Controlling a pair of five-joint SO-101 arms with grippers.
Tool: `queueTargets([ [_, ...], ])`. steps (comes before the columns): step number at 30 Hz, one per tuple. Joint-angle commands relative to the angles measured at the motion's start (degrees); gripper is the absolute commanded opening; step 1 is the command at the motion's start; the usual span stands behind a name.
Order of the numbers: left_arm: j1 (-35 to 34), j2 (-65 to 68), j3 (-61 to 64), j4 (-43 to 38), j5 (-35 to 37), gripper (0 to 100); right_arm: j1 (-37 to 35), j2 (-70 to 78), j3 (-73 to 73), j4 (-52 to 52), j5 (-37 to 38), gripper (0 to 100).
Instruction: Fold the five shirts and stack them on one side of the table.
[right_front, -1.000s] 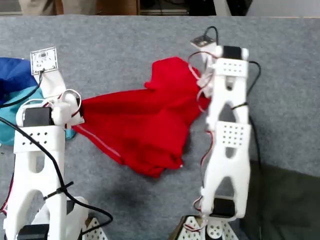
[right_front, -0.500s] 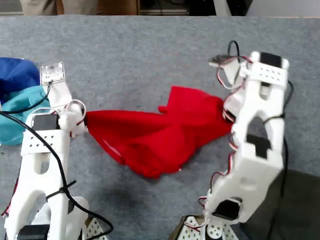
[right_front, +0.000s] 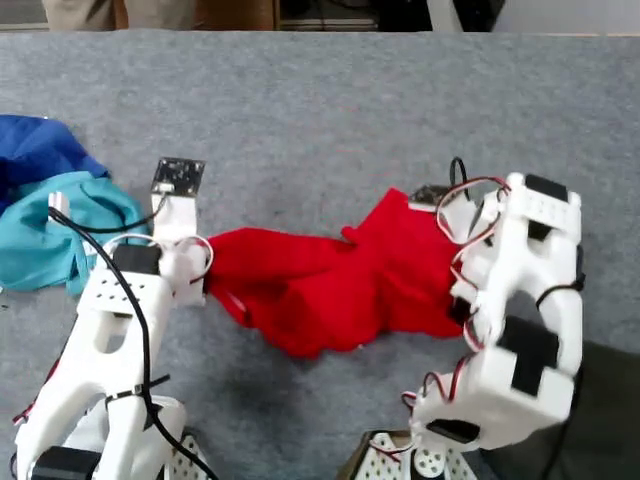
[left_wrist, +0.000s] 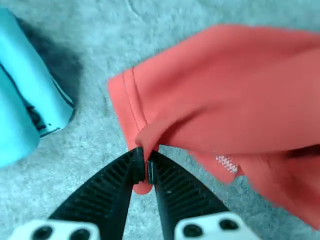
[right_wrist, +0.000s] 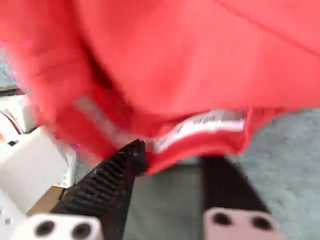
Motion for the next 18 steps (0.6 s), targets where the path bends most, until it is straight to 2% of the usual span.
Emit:
queueTargets([
  [1, 0.44, -1.19, -0.18, 0.62, -0.70, 2, 0.84, -9.54, -0.92, 3.08, 1.58, 32.9],
  [5, 0.53, -1.19, -0.09, 0.62, -0.62, 2, 0.22, -16.84, -6.02, 6.77, 1.58, 32.9],
  [10, 0.53, -1.19, 2.02, 0.44, -0.62, 2, -5.49, -19.21, -13.32, 6.68, -1.05, 32.9],
  [18, 0.53, -1.63, 4.04, 0.62, -0.88, 2, -19.65, 2.86, -26.77, -1.23, -15.12, 32.9],
])
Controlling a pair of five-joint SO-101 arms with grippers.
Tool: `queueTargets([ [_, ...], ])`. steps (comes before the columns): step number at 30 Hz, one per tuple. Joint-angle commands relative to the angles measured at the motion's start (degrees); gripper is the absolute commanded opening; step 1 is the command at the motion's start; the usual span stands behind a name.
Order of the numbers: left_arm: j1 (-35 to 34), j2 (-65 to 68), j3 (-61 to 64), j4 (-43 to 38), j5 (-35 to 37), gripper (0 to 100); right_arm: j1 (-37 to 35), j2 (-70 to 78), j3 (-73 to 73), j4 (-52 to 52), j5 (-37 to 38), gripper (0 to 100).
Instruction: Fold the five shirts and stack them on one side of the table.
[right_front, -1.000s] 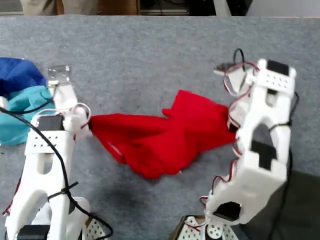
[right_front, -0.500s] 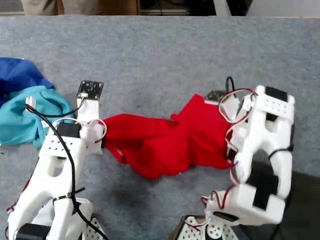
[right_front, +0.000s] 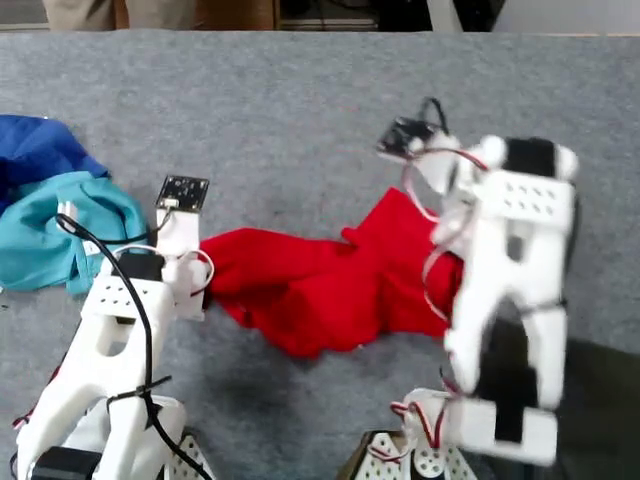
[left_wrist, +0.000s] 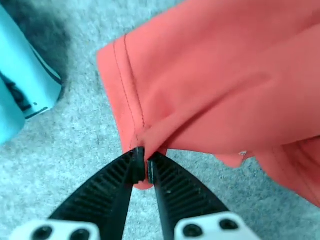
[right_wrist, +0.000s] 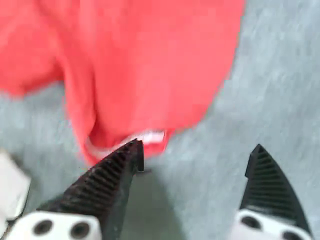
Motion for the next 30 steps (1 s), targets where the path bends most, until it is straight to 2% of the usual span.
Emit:
queueTargets([
  [1, 0.44, -1.54, -0.09, 0.26, -0.35, 2, -4.79, 11.47, -10.59, -3.16, -5.71, 32.9],
  [7, 0.35, -1.19, 0.09, 0.26, -0.35, 2, -5.93, 33.45, -30.99, -2.99, -11.16, 32.9],
  [16, 0.44, -1.10, 1.93, 2.55, -0.44, 2, -5.93, 58.77, -63.25, 8.97, -19.34, 32.9],
  [24, 0.79, -1.10, 1.85, 2.64, -0.44, 2, -11.56, 63.43, -65.63, 8.97, -20.48, 32.9],
  [30, 0.62, -1.10, 1.58, 2.64, -0.44, 2, -10.07, 63.60, -64.40, 8.00, -20.31, 32.8],
])
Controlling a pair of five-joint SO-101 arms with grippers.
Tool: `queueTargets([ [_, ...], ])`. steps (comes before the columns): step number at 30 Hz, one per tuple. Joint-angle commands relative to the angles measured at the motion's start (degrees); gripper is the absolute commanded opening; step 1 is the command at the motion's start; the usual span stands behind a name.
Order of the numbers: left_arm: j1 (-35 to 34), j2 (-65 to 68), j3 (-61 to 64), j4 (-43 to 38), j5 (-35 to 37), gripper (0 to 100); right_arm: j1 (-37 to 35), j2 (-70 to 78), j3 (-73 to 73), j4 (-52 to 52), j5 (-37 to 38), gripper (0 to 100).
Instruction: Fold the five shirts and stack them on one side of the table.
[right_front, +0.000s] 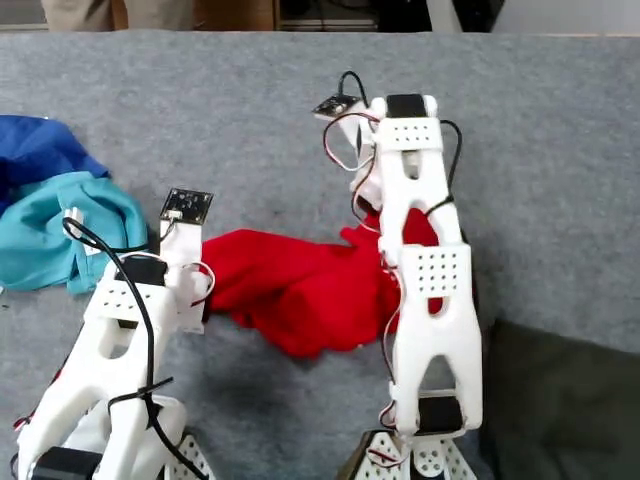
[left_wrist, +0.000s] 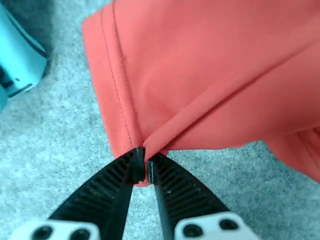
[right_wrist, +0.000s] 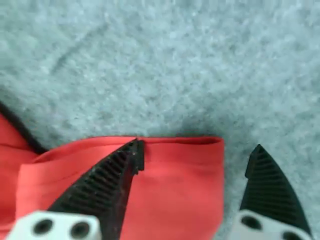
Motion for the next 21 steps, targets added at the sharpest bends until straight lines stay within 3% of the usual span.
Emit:
queueTargets([
  [1, 0.26, -0.92, -0.44, 0.26, -0.35, 2, 1.10, 0.22, -1.80, 0.09, 0.00, 32.8],
  [15, 0.44, -0.92, -0.35, -0.18, -0.35, 2, 1.89, 6.02, -7.96, 0.26, 0.09, 32.3],
  [21, 0.44, -0.92, -0.53, -0.18, -0.09, 2, 1.89, 6.02, -8.13, 0.26, -0.35, 15.2],
])
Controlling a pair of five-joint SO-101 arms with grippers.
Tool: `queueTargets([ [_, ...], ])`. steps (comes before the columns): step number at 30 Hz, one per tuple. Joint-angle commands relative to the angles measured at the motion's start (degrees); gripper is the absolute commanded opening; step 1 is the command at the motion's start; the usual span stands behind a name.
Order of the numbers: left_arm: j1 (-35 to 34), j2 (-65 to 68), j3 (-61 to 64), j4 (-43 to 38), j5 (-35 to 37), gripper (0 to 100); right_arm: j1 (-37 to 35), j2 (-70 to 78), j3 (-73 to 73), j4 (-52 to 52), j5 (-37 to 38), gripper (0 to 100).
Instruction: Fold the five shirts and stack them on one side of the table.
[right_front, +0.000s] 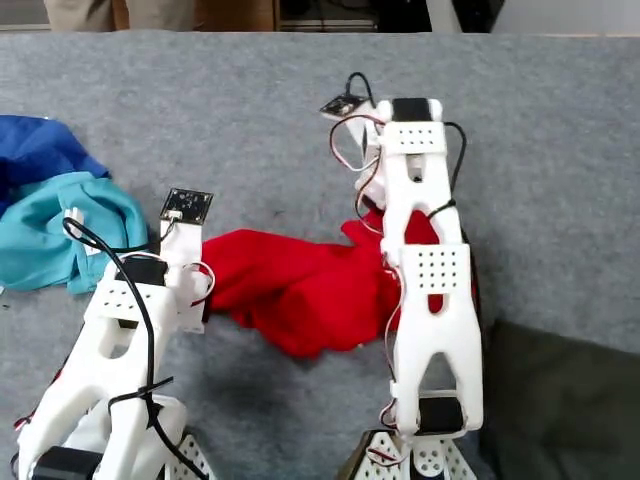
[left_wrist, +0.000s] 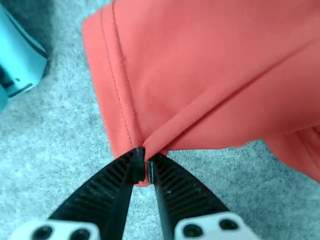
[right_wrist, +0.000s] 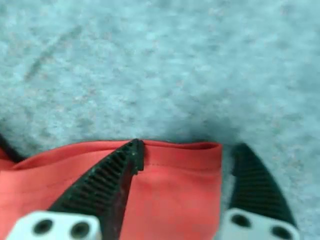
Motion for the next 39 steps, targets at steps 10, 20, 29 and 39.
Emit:
queueTargets([
  [10, 0.44, -0.92, -0.35, 0.18, 0.00, 2, 0.66, -0.22, -1.19, 0.26, -0.09, 10.5],
  [20, 0.44, -0.92, -0.53, 0.26, -0.26, 2, 3.56, -7.52, -0.75, 1.05, -0.62, 29.9],
  [29, 0.53, -0.92, -0.79, 0.09, -0.26, 2, 4.44, -8.31, -0.75, 0.53, -1.05, 30.6],
  [39, 0.53, -0.92, -0.79, -0.18, -0.35, 2, 2.77, -2.51, -1.19, -3.60, -3.78, 10.4],
])
